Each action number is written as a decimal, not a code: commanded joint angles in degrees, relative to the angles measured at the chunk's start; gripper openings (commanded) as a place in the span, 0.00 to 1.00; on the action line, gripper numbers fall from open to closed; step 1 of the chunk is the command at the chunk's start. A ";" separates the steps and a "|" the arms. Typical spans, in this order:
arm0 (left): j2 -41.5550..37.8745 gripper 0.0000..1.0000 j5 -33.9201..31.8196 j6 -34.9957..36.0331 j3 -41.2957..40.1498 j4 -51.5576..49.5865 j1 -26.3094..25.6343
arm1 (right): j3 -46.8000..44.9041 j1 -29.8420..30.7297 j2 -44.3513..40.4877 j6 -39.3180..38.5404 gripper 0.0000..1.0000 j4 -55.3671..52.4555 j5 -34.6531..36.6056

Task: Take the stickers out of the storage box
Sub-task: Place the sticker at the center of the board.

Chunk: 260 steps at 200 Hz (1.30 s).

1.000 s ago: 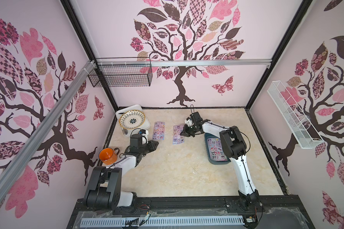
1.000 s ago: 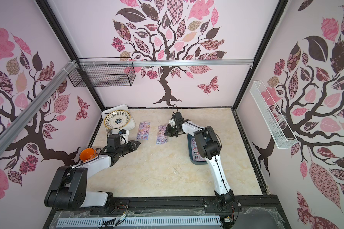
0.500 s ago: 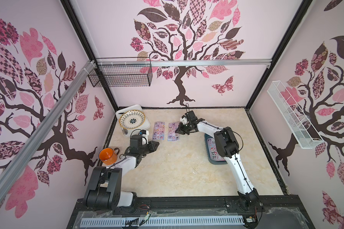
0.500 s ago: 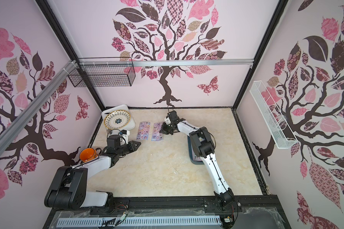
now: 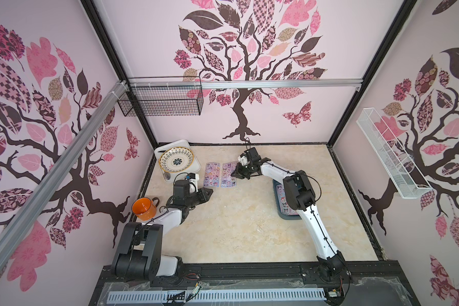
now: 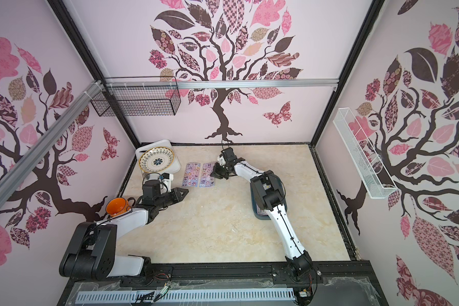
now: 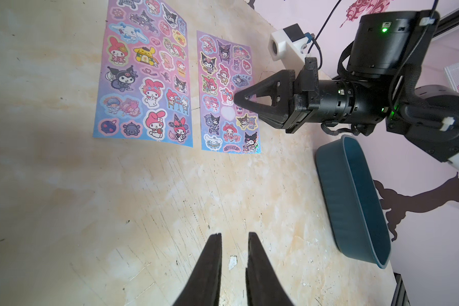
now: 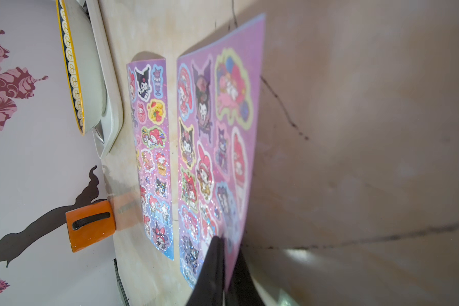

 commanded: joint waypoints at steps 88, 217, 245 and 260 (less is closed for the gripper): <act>1.46 0.23 1.46 0.00 -0.45 2.49 0.19 | 1.96 0.61 4.66 0.06 0.19 -3.49 0.90; 1.38 0.23 1.61 -0.19 -0.42 2.74 0.13 | -0.61 -0.39 1.77 -2.47 0.33 -5.56 3.42; 1.53 0.23 1.87 -0.25 -0.55 3.20 0.17 | -0.94 -0.73 0.83 -3.19 0.38 -6.25 4.06; 1.54 0.24 1.88 -0.28 -0.64 3.33 0.15 | -0.76 -0.95 0.39 -3.64 0.41 -6.83 4.63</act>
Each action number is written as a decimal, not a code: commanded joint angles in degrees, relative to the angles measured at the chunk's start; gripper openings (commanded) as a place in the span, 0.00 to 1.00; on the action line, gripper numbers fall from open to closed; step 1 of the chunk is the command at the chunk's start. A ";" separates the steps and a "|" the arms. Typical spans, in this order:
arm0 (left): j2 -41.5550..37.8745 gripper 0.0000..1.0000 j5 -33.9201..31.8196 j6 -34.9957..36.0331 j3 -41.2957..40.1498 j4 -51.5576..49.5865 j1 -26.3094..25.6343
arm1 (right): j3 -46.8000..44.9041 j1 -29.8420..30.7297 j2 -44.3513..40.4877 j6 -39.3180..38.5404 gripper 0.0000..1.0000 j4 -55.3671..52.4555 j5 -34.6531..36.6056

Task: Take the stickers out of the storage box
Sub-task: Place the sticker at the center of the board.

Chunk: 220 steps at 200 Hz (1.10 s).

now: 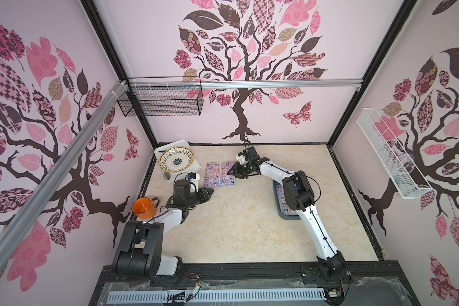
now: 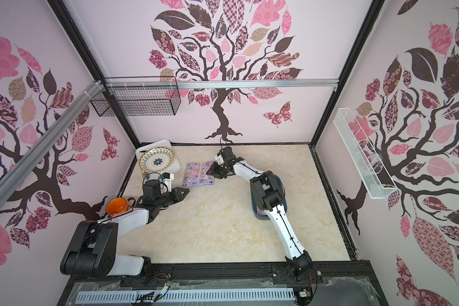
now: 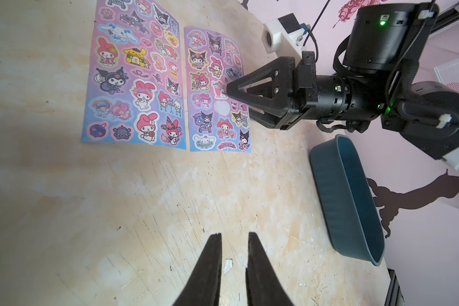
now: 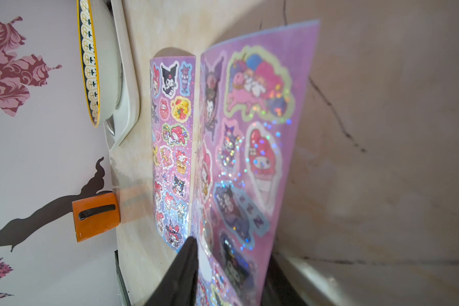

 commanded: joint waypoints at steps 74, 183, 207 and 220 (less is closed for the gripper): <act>0.27 0.24 0.65 0.03 -0.67 1.91 0.15 | -2.46 -1.11 -3.09 -4.22 0.51 -10.67 9.23; -0.24 0.25 -0.67 -0.30 -0.92 2.00 0.14 | -12.12 -1.16 -13.79 -6.92 0.52 -8.34 11.57; -0.62 0.26 -0.83 -0.34 -1.06 2.43 0.10 | -17.35 -1.20 -18.50 -7.16 0.52 -5.76 12.69; -0.64 0.26 -0.63 -0.32 -1.06 2.71 -0.06 | -18.89 -1.20 -20.57 -7.92 0.53 -5.80 12.99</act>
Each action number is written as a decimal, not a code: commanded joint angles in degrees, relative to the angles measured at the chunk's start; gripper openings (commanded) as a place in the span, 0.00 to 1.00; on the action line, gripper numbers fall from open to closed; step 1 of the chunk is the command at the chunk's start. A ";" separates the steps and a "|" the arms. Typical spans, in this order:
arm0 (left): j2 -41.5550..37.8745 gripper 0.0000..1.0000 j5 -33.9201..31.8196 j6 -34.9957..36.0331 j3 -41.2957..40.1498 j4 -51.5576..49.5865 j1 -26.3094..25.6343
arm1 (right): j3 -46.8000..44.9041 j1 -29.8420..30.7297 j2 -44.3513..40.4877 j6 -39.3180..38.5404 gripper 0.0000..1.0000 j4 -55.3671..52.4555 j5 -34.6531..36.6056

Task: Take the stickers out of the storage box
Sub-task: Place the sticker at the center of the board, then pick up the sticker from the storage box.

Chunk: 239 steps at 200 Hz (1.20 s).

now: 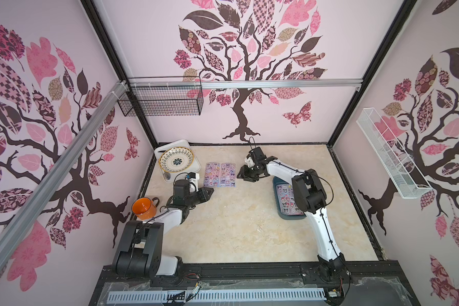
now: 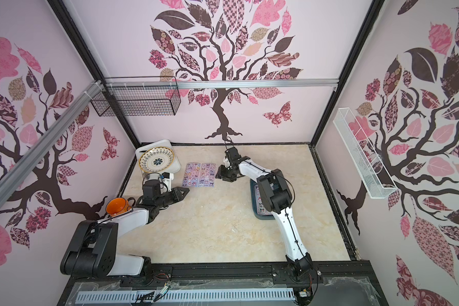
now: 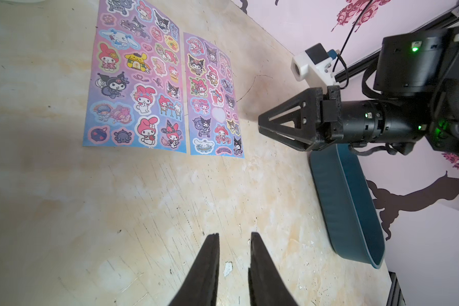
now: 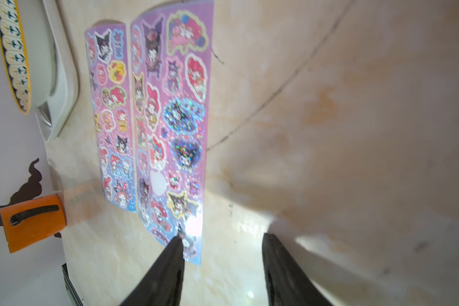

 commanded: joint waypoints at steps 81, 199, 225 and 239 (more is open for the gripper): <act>-2.43 0.25 -3.34 0.14 -1.45 1.41 -0.07 | -25.06 -1.28 -25.81 -5.32 0.54 4.09 -0.89; -4.36 0.25 -3.10 0.53 -3.44 3.98 -0.14 | -53.52 -7.91 -56.27 -9.84 0.58 2.76 16.06; -3.53 0.25 -2.28 0.71 -3.01 4.07 -0.07 | -54.99 -10.26 -58.78 -9.91 0.59 1.19 19.98; -3.52 0.25 -2.16 0.92 -2.93 3.81 -0.07 | -55.43 -12.31 -58.98 -9.74 0.61 -0.16 21.55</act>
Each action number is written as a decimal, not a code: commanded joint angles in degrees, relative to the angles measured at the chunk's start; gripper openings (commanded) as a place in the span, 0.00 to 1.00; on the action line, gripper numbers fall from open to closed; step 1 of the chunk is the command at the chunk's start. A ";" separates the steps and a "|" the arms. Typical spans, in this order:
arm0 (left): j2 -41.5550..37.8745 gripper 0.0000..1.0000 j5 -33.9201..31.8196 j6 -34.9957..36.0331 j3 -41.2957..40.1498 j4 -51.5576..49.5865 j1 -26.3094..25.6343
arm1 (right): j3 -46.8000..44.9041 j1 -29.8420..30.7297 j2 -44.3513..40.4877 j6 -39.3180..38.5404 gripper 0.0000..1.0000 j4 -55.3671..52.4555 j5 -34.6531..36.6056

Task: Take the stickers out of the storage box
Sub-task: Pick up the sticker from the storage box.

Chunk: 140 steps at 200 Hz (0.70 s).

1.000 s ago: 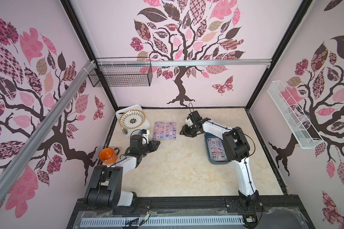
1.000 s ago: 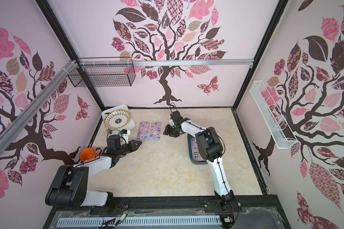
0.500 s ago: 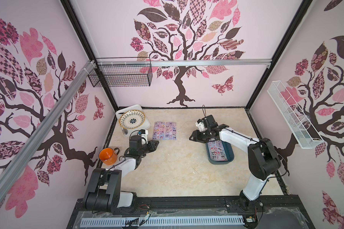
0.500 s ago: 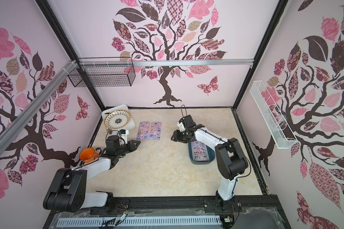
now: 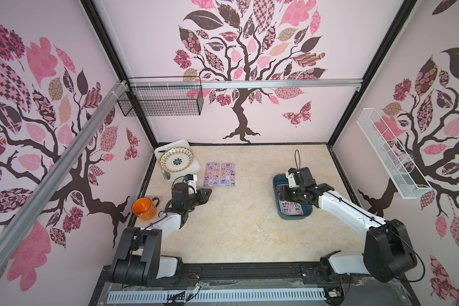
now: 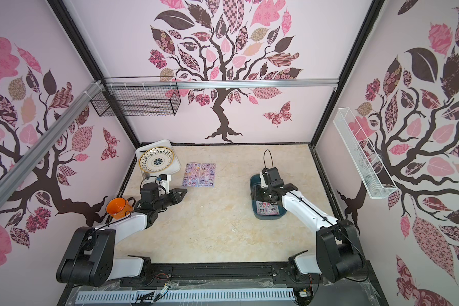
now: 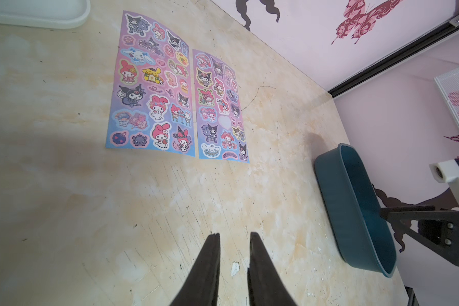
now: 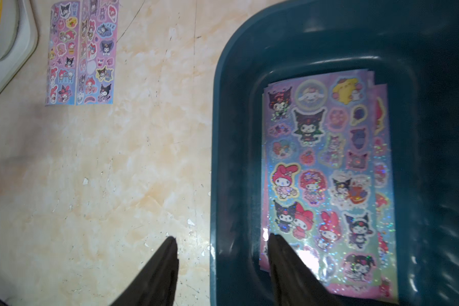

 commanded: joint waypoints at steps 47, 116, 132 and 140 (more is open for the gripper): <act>-0.39 0.21 2.03 0.94 -0.18 2.48 -0.14 | -1.44 -6.38 -0.87 -1.86 0.65 -2.37 6.18; 0.40 0.22 1.55 0.92 3.06 1.53 -3.86 | 1.34 -6.36 6.19 -2.45 0.67 -1.93 4.91; 0.86 0.22 0.89 0.38 3.77 1.45 -4.99 | 2.10 -6.44 7.91 -2.57 0.71 -1.68 3.83; 0.99 0.22 0.74 0.07 3.96 1.57 -5.46 | 2.48 -6.40 8.63 -2.66 0.75 -1.65 3.62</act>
